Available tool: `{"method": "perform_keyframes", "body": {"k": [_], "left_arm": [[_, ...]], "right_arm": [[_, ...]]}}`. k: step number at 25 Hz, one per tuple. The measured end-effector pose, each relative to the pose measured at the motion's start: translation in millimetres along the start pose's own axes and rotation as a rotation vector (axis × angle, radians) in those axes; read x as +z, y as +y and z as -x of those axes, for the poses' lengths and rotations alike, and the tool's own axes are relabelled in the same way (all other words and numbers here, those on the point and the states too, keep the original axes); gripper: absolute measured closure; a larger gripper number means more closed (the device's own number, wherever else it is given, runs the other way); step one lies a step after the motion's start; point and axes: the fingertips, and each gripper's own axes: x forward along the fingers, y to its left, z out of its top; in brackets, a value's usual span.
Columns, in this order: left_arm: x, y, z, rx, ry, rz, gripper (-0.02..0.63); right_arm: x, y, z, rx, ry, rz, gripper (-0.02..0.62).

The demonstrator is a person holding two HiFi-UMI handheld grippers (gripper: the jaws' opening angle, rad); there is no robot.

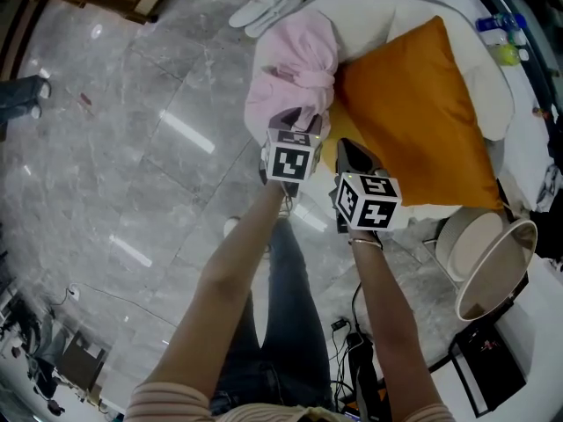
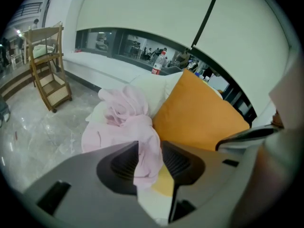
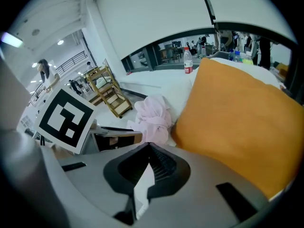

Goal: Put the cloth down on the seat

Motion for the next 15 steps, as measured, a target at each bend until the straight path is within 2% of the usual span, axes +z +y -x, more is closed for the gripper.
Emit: {"method": "perform_keyframes", "body": {"k": [6, 11, 15], "left_arm": [[6.8, -1.5, 26.2, -0.029, -0.036, 0.03, 0.451], [25.0, -5.7, 52.7, -0.04, -0.082, -0.018, 0.453], [39.0, -10.6, 79.1, -0.051, -0.124, -0.048, 0.496]], "right_arm": [[6.4, 11.2, 15.4, -0.008, -0.041, -0.012, 0.588], [14.2, 18.3, 32.6, -0.019, -0.072, -0.026, 0.588], [23.3, 27.9, 49.5, -0.025, -0.102, -0.033, 0.588]]}}
